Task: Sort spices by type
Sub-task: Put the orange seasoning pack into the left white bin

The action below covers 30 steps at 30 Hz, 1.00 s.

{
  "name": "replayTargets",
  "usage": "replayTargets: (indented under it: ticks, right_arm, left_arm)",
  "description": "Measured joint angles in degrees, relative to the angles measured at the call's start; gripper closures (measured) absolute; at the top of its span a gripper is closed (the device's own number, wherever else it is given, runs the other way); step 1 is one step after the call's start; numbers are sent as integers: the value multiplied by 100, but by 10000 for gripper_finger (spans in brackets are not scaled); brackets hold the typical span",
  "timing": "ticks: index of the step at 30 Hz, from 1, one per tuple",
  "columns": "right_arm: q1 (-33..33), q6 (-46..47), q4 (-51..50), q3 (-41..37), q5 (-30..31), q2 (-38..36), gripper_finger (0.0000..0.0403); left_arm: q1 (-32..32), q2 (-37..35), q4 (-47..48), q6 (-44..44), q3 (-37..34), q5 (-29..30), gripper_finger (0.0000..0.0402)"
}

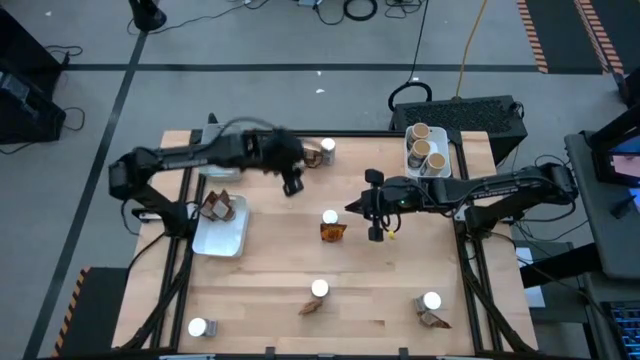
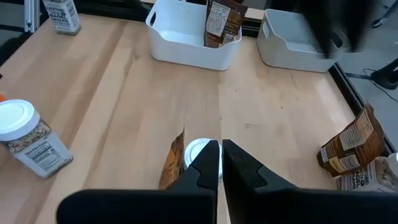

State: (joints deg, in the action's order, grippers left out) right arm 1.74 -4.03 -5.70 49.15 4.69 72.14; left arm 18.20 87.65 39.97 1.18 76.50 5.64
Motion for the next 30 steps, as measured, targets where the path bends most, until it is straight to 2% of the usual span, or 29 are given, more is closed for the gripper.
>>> replayTargets:
  ticks: [7,12,24,30]
  right_arm:
    - [-62,-217,-226,0,-2,-2,403]
    - [-156,-252,-361,0,2,-2,403]
    - [-190,-149,-550,-2,-16,0,403]
    - [-190,-112,-544,-2,-23,0,403]
  left_arm:
    - [1228,810,-30,1946,547,-1262,233]
    - [1462,1292,-419,2997,585,-1269,233]
    - [1466,1783,-676,3276,585,-1529,233]
    - [1489,2105,-881,3382,585,-1238,233]
